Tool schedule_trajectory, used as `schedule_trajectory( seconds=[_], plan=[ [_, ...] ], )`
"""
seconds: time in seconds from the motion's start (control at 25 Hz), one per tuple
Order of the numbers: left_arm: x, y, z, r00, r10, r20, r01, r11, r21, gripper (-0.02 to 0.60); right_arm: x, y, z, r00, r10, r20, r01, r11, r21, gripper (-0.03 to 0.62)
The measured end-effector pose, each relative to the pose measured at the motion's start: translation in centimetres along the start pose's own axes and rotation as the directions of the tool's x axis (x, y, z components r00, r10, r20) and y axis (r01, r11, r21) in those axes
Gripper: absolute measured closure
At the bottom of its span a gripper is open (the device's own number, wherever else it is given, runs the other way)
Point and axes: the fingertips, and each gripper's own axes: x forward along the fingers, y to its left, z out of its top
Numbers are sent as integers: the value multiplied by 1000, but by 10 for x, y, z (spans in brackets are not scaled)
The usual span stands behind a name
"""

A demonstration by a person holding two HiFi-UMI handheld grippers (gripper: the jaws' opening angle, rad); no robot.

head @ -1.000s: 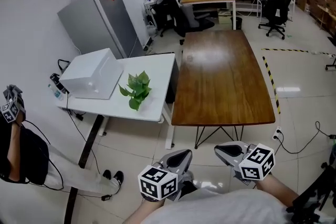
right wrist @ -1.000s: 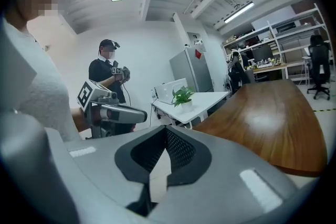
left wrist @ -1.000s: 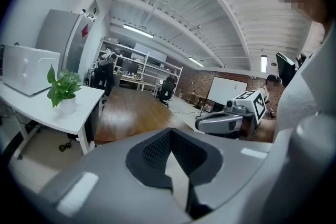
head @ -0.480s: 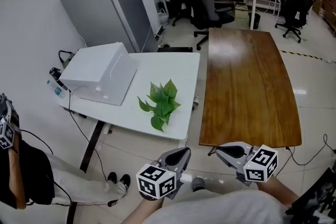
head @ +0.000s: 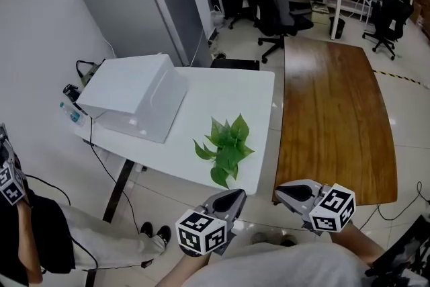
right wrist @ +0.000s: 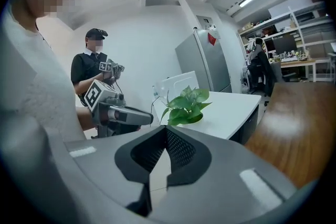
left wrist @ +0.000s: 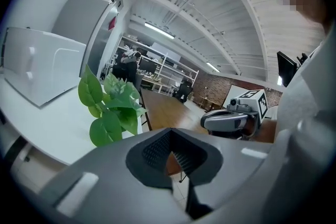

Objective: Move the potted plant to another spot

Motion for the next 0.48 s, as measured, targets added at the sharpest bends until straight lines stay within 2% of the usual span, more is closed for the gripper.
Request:
schedule_trajectory(
  seconds=[0.28, 0.48],
  plan=[
    [-2, 8, -1, 997, 72, 10, -71, 997, -29, 588, 15, -13, -7, 998, 50, -46, -51, 999, -16, 589],
    [-9, 9, -4, 991, 131, 18, -130, 990, -47, 588, 23, -21, -2, 996, 71, -63, -75, 995, -65, 589]
  ],
)
